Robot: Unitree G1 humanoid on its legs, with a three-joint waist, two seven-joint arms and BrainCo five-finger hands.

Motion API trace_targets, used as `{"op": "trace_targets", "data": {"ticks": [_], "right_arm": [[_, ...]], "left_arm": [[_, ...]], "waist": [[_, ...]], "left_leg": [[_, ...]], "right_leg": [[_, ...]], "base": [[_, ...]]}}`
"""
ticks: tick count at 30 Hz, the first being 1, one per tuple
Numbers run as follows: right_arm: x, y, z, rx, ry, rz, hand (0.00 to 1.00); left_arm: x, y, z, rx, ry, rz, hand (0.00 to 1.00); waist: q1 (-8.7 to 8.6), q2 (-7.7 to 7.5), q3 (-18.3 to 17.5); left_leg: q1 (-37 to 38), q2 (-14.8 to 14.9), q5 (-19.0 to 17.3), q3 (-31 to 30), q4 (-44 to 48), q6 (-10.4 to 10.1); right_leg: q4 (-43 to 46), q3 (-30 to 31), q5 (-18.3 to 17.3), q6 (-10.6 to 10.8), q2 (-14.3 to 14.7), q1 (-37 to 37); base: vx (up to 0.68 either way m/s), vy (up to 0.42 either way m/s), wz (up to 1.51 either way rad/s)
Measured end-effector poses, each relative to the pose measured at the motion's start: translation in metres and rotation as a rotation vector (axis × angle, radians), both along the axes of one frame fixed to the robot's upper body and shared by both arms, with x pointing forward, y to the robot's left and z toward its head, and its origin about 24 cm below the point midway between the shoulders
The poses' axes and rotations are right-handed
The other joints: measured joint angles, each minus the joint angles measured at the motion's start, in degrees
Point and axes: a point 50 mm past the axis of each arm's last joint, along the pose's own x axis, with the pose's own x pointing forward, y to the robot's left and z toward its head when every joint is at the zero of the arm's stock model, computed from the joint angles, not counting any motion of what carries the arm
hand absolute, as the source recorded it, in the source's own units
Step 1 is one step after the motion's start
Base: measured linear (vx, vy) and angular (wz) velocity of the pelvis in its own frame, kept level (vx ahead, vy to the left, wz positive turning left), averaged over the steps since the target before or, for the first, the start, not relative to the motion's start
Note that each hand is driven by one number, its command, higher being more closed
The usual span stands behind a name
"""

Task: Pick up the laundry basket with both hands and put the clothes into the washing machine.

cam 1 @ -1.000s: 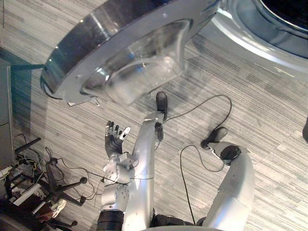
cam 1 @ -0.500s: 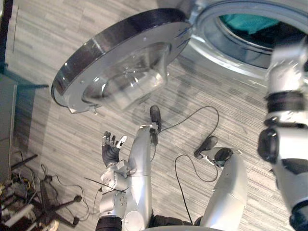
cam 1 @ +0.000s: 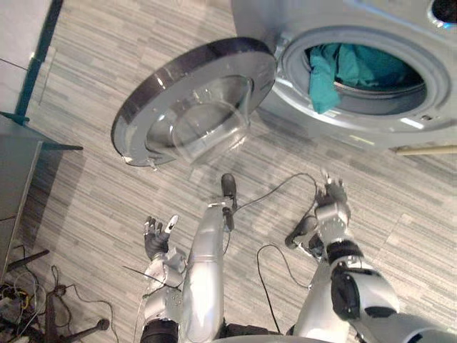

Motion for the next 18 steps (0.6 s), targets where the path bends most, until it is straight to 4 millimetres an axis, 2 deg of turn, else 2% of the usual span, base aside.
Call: {"op": "trace_targets", "data": {"ticks": [1,2,4,8,10,12,13,14,16,18], "right_arm": [[-0.016,-0.003,-0.018,0.027,0.046,-0.026,0.00],[-0.024,-0.002,-0.026,0.041,0.067,-0.037,0.00],[-0.055,-0.001,-0.054,0.068,0.144,-0.050,0.00],[-0.092,-0.002,-0.080,0.084,0.210,-0.081,0.00],[-0.108,0.001,-0.090,0.092,0.249,-0.081,0.00],[-0.136,0.004,-0.104,0.082,0.305,-0.061,0.00],[-0.144,0.004,-0.108,0.078,0.325,-0.059,0.00],[-0.164,0.003,-0.116,0.072,0.374,-0.059,0.00],[-0.182,0.003,-0.123,0.068,0.414,-0.055,0.00],[-0.208,0.004,-0.131,0.073,0.481,-0.054,0.00]], "left_arm": [[-0.002,-0.001,-0.004,-0.004,0.020,-0.008,0.00],[-0.003,-0.001,-0.006,-0.006,0.031,-0.010,0.00],[-0.007,-0.001,-0.013,-0.014,0.064,-0.011,0.00],[-0.013,-0.001,-0.022,-0.021,0.102,-0.020,0.00],[-0.019,-0.001,-0.028,-0.023,0.132,-0.017,0.00],[-0.034,0.000,-0.039,-0.011,0.189,-0.039,0.00],[-0.038,0.000,-0.042,-0.012,0.208,-0.041,0.00],[-0.048,-0.001,-0.049,-0.022,0.244,-0.045,0.00],[-0.061,0.001,-0.059,-0.026,0.304,-0.038,0.00],[-0.082,0.005,-0.070,-0.031,0.384,-0.014,0.00]], "waist": [[-0.34,-0.10,0.0],[-0.59,-0.27,-0.1],[-1.16,-1.26,-0.7],[-2.37,-2.01,-1.2],[-2.56,-2.96,-1.7],[-2.79,-3.88,-3.5],[-2.77,-3.84,-4.4],[-2.79,-4.08,-6.5],[-2.92,-4.10,-8.3],[-3.08,-4.22,-11.5]], "left_leg": [[2.2,-0.1,0.1,0.1,-0.6,0.0],[3.3,-0.2,0.1,0.2,-0.8,0.0],[8.4,-0.2,0.1,1.1,-2.7,0.0],[15.9,-0.3,0.1,1.5,-5.4,-0.1],[20.2,-0.2,0.0,2.2,-6.8,-0.1],[25.6,-0.2,0.1,2.8,-8.8,-0.3],[26.7,-0.2,0.1,2.8,-9.3,-0.5],[29.4,-0.2,0.4,3.0,-11.2,-0.9],[32.7,-0.2,0.9,3.1,-13.9,-1.6],[36.8,-0.2,1.7,3.5,-18.3,-2.8]], "right_leg": [[-0.9,-0.3,0.4,-0.2,0.1,2.4],[-1.3,-0.3,0.4,-0.2,0.1,3.6],[-3.4,-0.3,1.0,0.1,0.6,8.1],[-6.6,-1.0,1.2,0.1,1.4,15.7],[-8.0,-1.0,1.2,0.2,2.1,19.5],[-9.9,-1.4,1.4,0.6,2.6,24.5],[-10.6,-1.5,1.4,0.8,3.1,25.7],[-12.2,-2.0,1.3,1.1,3.6,28.4],[-14.5,-3.0,1.6,1.3,4.1,31.3],[-17.9,-4.3,2.1,1.6,5.1,35.2]], "base": [[-0.03,-0.086,0.04],[-0.02,-0.107,0.02],[-0.02,-0.100,-0.10],[-0.03,-0.091,-0.05],[-0.03,-0.075,-0.10],[-0.02,-0.073,-0.08],[0.00,-0.083,-0.03],[0.01,-0.074,-0.02],[0.01,-0.048,0.01],[0.03,-0.043,0.07]]}}
